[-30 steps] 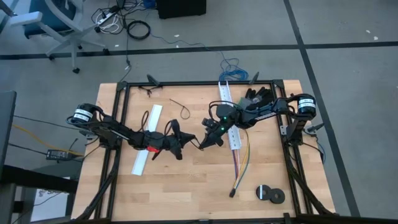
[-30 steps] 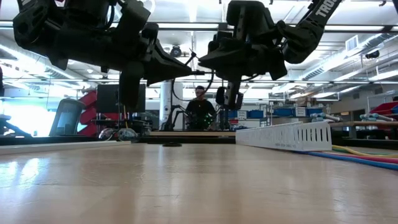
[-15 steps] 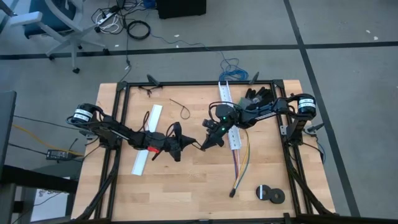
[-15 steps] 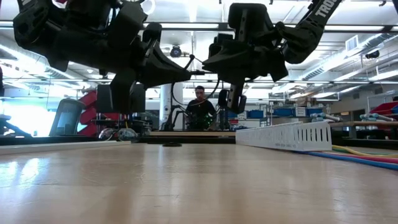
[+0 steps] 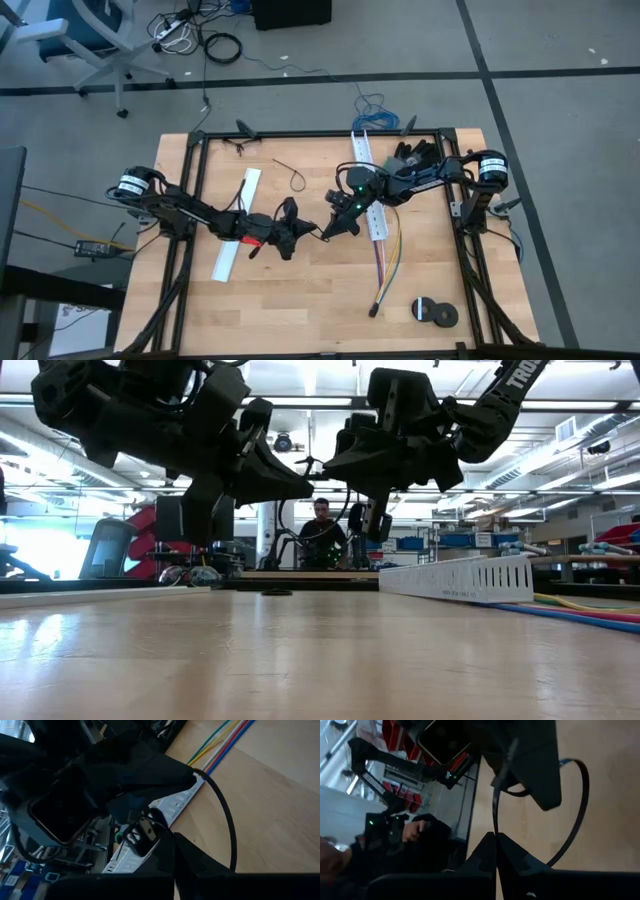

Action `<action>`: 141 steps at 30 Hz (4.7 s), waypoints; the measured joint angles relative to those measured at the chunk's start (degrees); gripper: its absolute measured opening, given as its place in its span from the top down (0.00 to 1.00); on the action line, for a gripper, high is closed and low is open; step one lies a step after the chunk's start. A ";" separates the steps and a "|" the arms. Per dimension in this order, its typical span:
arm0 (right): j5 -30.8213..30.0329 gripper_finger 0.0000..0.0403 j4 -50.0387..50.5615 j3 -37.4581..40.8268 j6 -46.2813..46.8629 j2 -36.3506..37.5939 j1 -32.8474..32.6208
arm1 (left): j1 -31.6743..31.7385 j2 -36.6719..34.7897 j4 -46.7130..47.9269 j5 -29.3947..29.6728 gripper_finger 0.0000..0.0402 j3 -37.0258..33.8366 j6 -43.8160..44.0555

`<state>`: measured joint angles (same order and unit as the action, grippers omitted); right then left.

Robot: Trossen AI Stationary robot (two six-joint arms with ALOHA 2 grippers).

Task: Ziptie cables
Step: Prepare the black zip tie

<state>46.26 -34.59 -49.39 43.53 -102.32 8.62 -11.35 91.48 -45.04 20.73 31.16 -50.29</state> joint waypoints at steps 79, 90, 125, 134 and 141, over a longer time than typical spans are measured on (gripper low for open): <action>0.12 0.87 -6.03 -0.02 -31.81 -0.04 4.20 | 9.14 -0.02 -12.52 -17.04 1.00 -7.15 10.56; -5.99 0.88 -7.41 -0.02 -32.53 -0.04 3.27 | 9.66 0.00 -12.49 -16.35 1.00 -7.15 11.98; -11.95 1.00 -12.76 -0.04 -34.66 -0.04 4.65 | 10.51 0.04 -9.85 -16.96 1.00 -6.86 14.71; -9.24 1.00 -13.04 -0.04 -31.91 -0.04 6.79 | 10.49 0.02 -9.22 -16.94 1.00 -6.86 14.67; 0.29 1.00 -10.43 0.11 -26.87 -0.04 10.98 | 9.60 0.02 -11.38 -16.97 1.00 -6.94 13.03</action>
<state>46.55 -45.02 -49.28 16.66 -102.37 19.61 -1.75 91.50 -56.42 3.76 24.22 -37.26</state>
